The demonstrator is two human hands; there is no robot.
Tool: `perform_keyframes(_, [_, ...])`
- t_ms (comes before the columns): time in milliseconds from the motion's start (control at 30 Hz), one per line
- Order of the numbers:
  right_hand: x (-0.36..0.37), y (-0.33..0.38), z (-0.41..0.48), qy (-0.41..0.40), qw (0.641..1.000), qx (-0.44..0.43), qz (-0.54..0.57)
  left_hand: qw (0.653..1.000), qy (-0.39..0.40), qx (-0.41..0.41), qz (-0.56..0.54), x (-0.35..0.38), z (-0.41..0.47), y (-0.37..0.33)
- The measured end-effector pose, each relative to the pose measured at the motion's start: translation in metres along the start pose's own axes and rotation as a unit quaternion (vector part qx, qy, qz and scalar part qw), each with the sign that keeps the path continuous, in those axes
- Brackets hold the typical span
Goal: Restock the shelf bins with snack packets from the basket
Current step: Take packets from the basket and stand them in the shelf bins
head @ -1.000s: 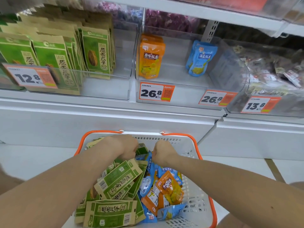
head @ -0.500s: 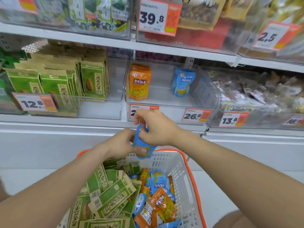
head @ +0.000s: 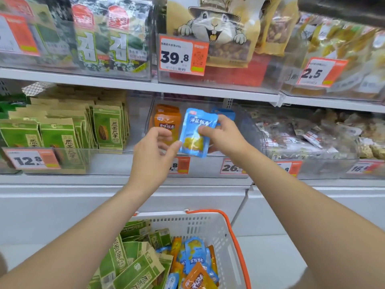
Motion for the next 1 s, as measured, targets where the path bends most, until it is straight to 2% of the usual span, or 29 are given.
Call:
perform_keyframes(67, [-0.015,-0.009,0.017,-0.064,0.998,0.012,0.013,0.992,0.027,0.092,0.077,0.009,0.005,0.002])
perform_keyframes(167, [-0.033,-0.023,0.039,-0.124,0.983,-0.015,-0.134,0.97,0.104,0.161,0.147,0.029,0.004,0.009])
perform_keyframes(233, [-0.04,-0.028,0.049,-0.127,0.967,0.0,-0.221,0.96,0.15,0.173,0.159,0.04,0.005,0.008])
perform_keyframes(400, [-0.05,-0.039,0.074,-0.134,0.938,0.05,-0.315,0.933,0.223,0.191,0.206,0.068,0.005,0.004])
perform_keyframes(500, [-0.057,-0.041,0.091,-0.157,0.924,0.072,-0.342,0.906,0.247,0.182,0.292,0.079,0.007,0.01])
perform_keyframes(633, [-0.063,-0.047,0.107,-0.183,0.908,0.073,-0.371,0.894,0.246,0.197,0.318,0.081,0.007,0.013])
perform_keyframes(833, [-0.055,-0.047,0.115,-0.263,0.809,0.052,-0.524,0.89,0.241,0.221,0.317,0.082,0.006,0.012])
perform_keyframes(900, [-0.052,-0.049,0.118,-0.26,0.812,0.06,-0.52,0.89,0.241,0.223,0.315,0.081,0.005,0.012])
perform_keyframes(1000, [-0.054,-0.058,0.121,-0.252,0.847,0.07,-0.463,0.89,0.24,0.227,0.315,0.081,0.004,0.011])
Point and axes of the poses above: each hand's wrist, its own z-axis towards the middle knuckle, its own x-axis out of the palm, y = z × x, the point moved 2 cm from there along z, towards the middle knuckle, and after that the axes turned 12 degrees about x, right-handed, at the moved point
